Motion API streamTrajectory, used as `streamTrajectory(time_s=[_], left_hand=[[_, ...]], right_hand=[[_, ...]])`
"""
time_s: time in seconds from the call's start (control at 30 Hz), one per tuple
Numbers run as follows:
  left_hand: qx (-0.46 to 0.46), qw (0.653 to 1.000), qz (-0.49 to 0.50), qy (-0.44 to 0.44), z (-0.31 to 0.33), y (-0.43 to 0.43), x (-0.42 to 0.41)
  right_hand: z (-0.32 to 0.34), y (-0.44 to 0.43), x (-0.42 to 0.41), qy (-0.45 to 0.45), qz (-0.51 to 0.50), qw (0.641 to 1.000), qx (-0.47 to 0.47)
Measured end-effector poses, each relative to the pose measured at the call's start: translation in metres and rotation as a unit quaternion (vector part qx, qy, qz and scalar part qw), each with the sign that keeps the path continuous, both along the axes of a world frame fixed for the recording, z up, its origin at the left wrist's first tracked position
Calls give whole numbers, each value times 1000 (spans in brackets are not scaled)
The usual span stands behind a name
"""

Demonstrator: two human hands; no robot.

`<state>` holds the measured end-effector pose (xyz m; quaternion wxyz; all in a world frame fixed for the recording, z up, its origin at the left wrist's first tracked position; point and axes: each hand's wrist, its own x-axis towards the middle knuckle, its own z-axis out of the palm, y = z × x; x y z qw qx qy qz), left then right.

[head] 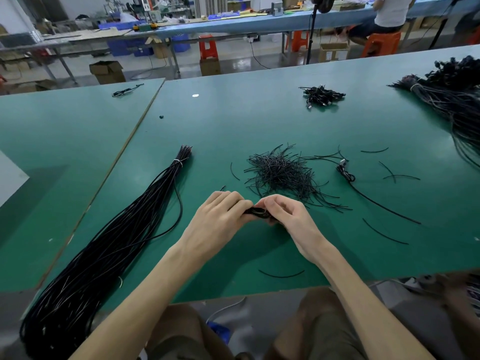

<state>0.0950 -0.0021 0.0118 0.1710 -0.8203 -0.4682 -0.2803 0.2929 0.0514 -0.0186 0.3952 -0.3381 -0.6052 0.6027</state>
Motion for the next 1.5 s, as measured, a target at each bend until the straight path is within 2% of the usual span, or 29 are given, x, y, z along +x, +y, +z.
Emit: streamTrajectory(time_s=[0.3, 0.5, 0.67, 0.77, 0.83, 0.93, 1.1, 1.23, 1.5], left_hand=[[11, 1000, -12, 10, -4, 3, 6], [-64, 982, 57, -169, 3, 7, 8], [-165, 939, 105, -282, 6, 14, 11], [-232, 912, 108, -321, 5, 18, 13], [-260, 907, 105, -314, 4, 19, 14], [-318, 910, 98, -249, 3, 23, 12], [-439, 882, 34, -165, 9, 25, 5], [-411, 905, 61, -95, 15, 26, 0], [-308, 943, 107, -71, 33, 26, 15]], right_hand=[[3, -2, -1, 3, 8, 1000, -5], [4, -1, -1, 74, -21, 996, -37], [1, 1, -2, 73, -24, 997, -30], [-2, 2, 0, 70, -34, 997, -19], [-4, 3, 0, 77, -59, 995, -26], [-7, 4, 0, 84, -98, 991, -36], [-6, 4, -1, 60, -110, 992, -24], [-7, 4, -3, 46, -100, 994, -17], [-10, 6, -3, 58, -119, 991, -32]])
